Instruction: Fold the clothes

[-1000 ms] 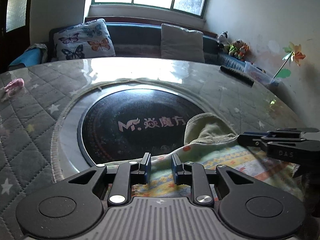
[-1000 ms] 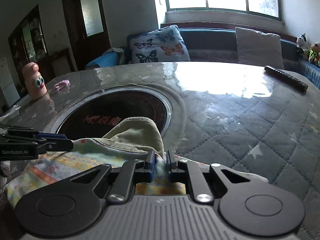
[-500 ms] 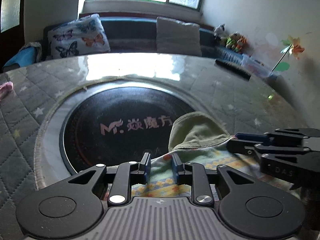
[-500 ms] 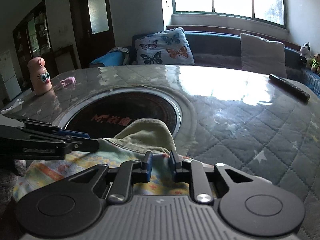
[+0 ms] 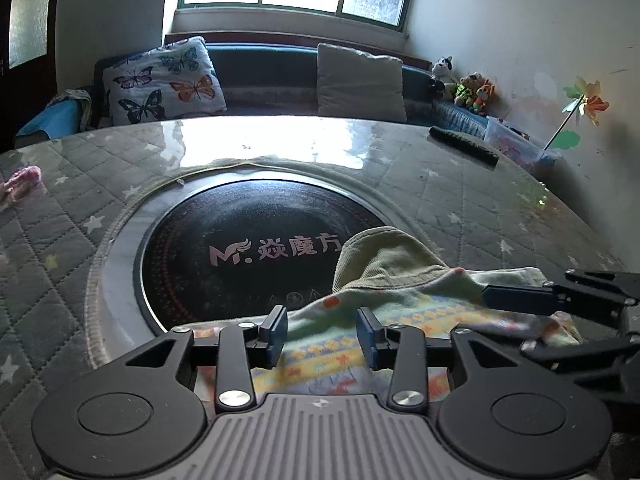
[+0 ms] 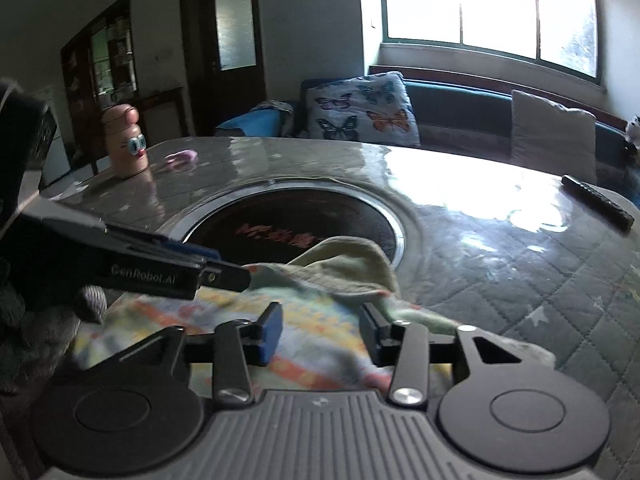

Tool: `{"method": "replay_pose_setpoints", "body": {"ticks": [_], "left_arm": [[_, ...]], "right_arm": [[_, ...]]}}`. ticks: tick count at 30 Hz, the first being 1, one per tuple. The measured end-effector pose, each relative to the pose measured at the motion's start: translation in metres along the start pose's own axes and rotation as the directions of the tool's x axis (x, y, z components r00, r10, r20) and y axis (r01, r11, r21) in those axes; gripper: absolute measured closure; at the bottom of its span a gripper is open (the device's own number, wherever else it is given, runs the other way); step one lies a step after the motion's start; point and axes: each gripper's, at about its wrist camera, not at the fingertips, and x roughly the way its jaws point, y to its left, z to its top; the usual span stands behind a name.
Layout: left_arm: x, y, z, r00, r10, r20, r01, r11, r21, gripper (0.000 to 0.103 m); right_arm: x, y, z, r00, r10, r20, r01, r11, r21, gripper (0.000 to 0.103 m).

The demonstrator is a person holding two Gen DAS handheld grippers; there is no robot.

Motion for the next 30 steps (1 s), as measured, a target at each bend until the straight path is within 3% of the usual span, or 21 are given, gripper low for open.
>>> {"method": "replay_pose_setpoints", "body": {"ticks": [3,5,12,22,26,30], "left_arm": [[-0.013,-0.002,-0.006,1.0,-0.004,0.017,0.004,1.0,0.009,0.062],[-0.023,-0.004,-0.012,1.0,0.0,0.03,0.0,1.0,0.025,0.062],[-0.046,-0.011,-0.041,0.999,-0.011,0.047,0.008,0.998,0.056,0.062],[-0.063,-0.016,-0.072,0.996,0.009,0.085,-0.014,0.998,0.056,0.062],[-0.069,-0.014,-0.073,0.994,0.016,0.104,-0.02,0.999,0.04,0.061],[-0.069,-0.012,-0.08,0.995,0.025,0.099,-0.029,0.999,0.042,0.062]], "right_arm": [[-0.004,0.011,-0.007,1.0,0.005,-0.01,-0.006,1.0,-0.029,0.046],[-0.005,0.018,-0.012,1.0,0.007,-0.019,-0.007,0.999,-0.048,0.037],[-0.015,0.035,-0.028,0.999,0.006,-0.033,-0.009,0.995,-0.095,0.021],[-0.035,0.041,-0.047,1.0,-0.018,-0.004,0.017,0.997,-0.081,0.015],[-0.041,0.038,-0.044,0.997,-0.07,0.034,0.072,0.996,-0.06,0.012],[-0.037,0.032,-0.047,0.996,-0.092,0.007,0.093,0.994,-0.051,0.011]]}}
